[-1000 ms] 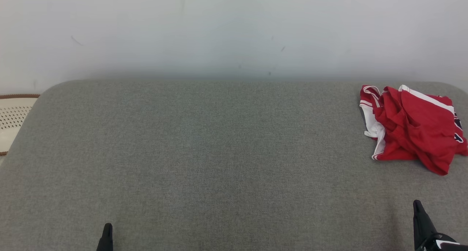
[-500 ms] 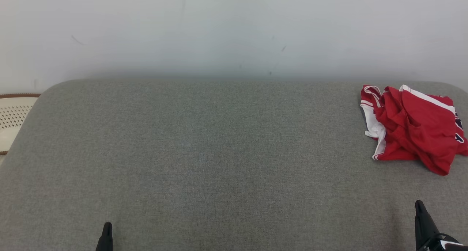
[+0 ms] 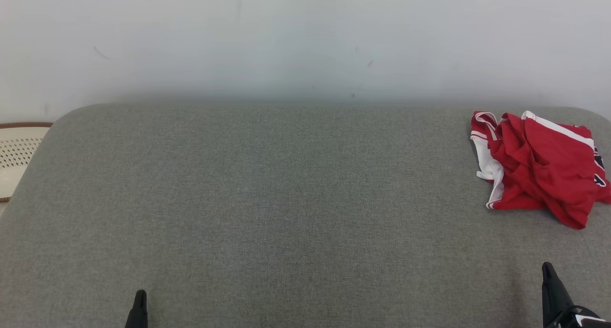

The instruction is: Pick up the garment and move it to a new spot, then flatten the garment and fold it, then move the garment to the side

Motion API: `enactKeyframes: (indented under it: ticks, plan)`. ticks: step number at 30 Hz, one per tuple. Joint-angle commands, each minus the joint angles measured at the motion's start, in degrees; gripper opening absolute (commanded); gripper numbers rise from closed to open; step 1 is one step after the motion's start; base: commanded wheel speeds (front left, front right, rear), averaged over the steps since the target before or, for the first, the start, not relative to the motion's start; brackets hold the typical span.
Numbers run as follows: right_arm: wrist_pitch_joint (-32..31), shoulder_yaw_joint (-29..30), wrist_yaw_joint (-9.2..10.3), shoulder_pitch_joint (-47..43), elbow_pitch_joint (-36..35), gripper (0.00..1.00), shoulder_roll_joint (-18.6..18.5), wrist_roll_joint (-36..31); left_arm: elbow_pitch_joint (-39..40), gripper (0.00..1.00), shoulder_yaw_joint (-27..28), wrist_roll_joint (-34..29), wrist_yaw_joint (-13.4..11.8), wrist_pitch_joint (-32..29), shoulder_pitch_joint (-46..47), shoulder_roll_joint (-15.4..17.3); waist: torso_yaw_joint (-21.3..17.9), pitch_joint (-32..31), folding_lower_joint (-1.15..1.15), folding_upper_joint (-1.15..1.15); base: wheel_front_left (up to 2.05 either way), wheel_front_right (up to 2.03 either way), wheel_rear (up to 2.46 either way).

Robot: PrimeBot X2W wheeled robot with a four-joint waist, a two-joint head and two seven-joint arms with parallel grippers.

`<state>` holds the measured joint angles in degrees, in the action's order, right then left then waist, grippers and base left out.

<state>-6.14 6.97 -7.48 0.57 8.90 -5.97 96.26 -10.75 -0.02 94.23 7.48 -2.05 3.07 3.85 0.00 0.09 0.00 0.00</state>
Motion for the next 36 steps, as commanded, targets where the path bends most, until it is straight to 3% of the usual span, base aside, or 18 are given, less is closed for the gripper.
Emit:
enactKeyframes:
  ticks: [1, 36]
  plan:
    - [-0.3, 0.1, -0.01, 0.3, 0.2, 0.00, 0.0, -0.4, -0.1, 0.00, 0.3, -0.1, 0.2, -0.3, 0.3, 0.1, 0.0, 0.0, 0.00, 0.00, 0.00, 0.00, 0.00]
    - [-1.0, 1.0, -0.01, 0.4, 0.3, 0.00, 0.7, -1.1, -0.2, 0.00, 0.7, -0.5, 0.2, -0.6, 0.1, -0.2, 0.0, 0.0, 0.00, 0.00, 0.00, 0.00, 0.00]
